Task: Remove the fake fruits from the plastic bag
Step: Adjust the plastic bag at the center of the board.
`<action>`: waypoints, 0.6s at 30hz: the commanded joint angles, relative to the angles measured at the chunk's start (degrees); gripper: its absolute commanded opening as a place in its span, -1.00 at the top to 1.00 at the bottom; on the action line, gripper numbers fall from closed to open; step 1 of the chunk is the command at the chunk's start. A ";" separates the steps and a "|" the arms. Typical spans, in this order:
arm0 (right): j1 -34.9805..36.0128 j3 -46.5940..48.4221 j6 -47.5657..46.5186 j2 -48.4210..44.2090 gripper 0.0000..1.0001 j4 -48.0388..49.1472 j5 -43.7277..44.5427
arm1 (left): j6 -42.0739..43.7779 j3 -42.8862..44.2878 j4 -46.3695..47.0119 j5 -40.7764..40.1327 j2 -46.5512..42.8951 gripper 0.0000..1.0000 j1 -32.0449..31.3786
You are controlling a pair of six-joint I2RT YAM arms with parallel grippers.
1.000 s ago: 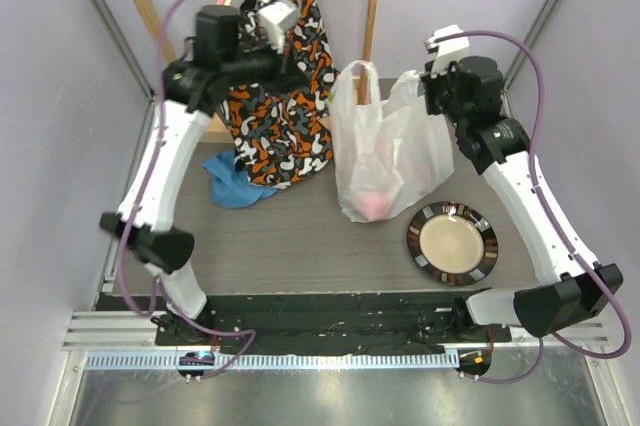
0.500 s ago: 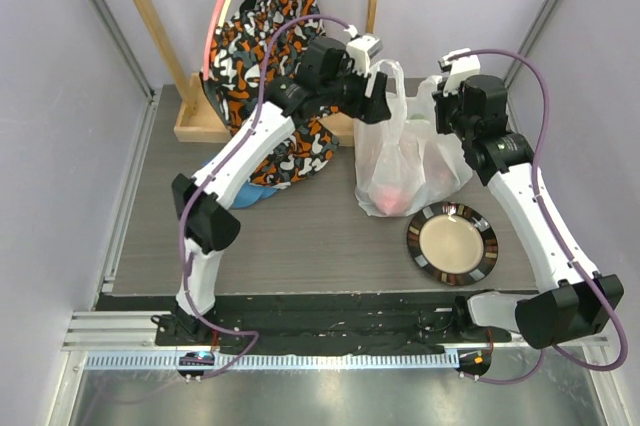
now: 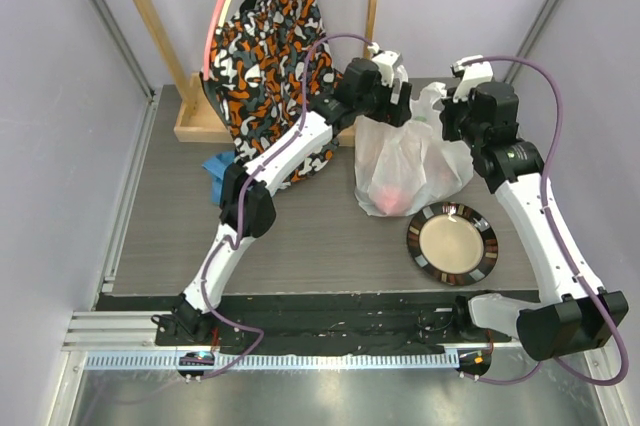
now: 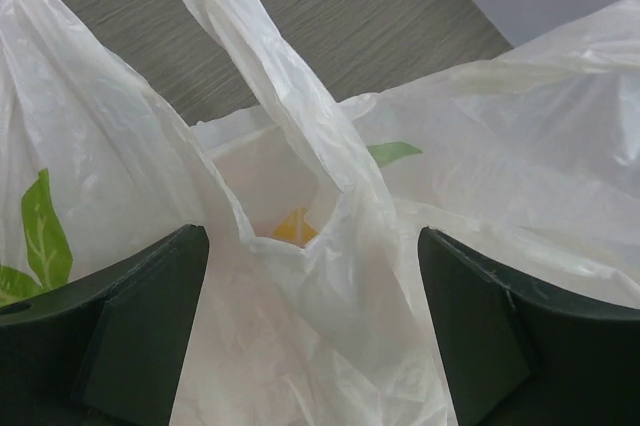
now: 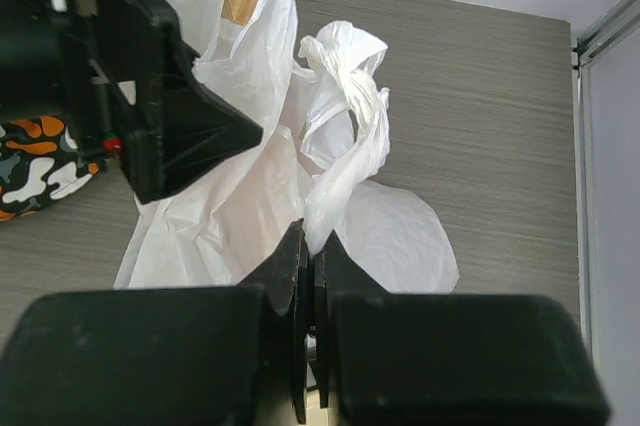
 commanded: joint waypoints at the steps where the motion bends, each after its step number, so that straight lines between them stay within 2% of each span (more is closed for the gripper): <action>1: -0.86 -1.26 1.48 -2.04 0.98 -0.26 -1.58 | 4.89 3.38 4.86 -7.70 1.07 -0.72 -2.05; 3: -1.21 -1.62 1.57 -2.04 0.98 -0.17 -1.84 | 6.49 3.55 5.21 -9.73 1.86 -0.36 -2.49; 5: -1.65 -1.88 1.48 -1.52 0.98 0.70 -1.32 | 8.07 4.95 5.12 -11.32 2.30 0.80 -2.58; 6: -2.09 -1.97 1.57 -1.17 0.98 1.23 0.08 | 8.69 5.39 5.56 -13.50 1.87 1.00 -2.49; 8: -3.31 -0.40 1.57 1.90 0.98 2.55 0.36 | 9.66 5.05 8.18 -13.34 0.82 1.00 -1.97; 12: -6.48 8.99 1.39 12.43 0.98 4.40 0.36 | 9.57 5.48 15.21 -5.80 -1.38 1.00 0.84; 13: -8.31 15.19 1.74 14.98 0.98 4.49 -0.08 | 9.66 6.18 16.71 -2.74 -1.39 1.00 1.11; 14: -9.11 18.56 2.18 20.58 0.98 4.92 -0.26 | 10.62 7.49 19.34 -2.27 -1.04 1.00 1.11; 18: -14.39 37.87 4.55 30.99 0.98 5.71 -2.01 | 13.60 11.28 25.94 -1.56 0.46 1.00 0.85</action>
